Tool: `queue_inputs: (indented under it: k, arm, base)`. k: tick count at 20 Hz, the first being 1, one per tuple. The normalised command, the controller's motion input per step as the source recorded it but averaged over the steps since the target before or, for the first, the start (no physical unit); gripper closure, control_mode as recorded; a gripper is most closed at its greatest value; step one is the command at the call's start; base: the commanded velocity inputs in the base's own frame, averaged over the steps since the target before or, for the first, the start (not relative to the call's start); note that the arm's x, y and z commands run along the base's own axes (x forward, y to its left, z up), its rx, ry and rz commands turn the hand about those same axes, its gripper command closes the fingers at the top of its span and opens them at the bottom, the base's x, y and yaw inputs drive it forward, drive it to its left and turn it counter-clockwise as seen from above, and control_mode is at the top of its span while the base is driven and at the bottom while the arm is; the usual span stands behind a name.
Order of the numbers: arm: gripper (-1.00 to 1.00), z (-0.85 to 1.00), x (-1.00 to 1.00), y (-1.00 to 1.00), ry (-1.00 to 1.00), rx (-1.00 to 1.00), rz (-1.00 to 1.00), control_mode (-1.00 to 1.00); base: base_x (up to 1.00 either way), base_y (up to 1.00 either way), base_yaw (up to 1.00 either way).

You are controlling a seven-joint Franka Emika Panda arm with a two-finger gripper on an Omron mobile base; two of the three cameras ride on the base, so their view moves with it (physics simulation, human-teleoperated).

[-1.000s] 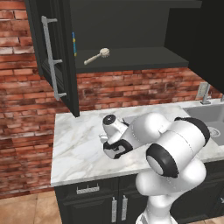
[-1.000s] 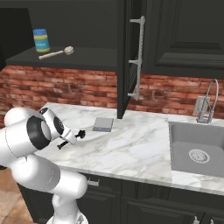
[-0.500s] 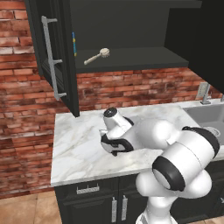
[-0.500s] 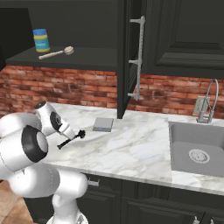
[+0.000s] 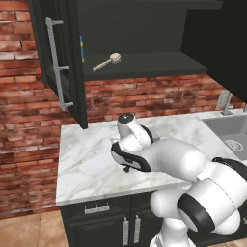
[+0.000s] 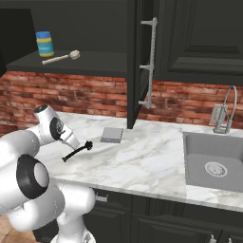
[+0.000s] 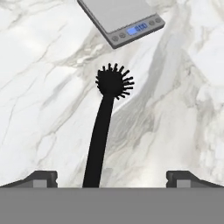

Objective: Pick the dish brush and dish brush from the cabinet and place them on the counter.

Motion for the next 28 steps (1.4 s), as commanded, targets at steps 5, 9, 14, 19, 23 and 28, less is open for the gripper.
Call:
queue_inputs:
  k: [5, 9, 14, 19, 23, 28]
  arm:
    - [-1.0, 0.31, -0.21, 0.01, 0.0, 0.03, 0.02, -1.0]
    - [-1.0, 0.32, -0.2, 0.05, 0.0, 0.01, 0.04, -1.0]
    - [-1.0, 0.24, -0.24, 0.07, -0.05, -0.01, 0.06, -1.0]
    - [-1.0, 0.2, -0.24, 0.06, -0.12, -0.02, 0.04, -1.0]
    - [-1.0, 0.28, -0.18, 0.0, -0.12, 0.0, 0.02, -1.0]
    - [-1.0, 0.34, -0.12, 0.0, -0.06, 0.02, 0.0, -1.0]
  base:
    - [0.0, 0.0, 0.0]
    - [0.0, 0.0, 0.0]
    - [0.0, 0.0, 0.0]
    - [0.0, 0.0, 0.0]
    - [0.0, 0.0, 0.0]
    - [0.0, 0.0, 0.0]
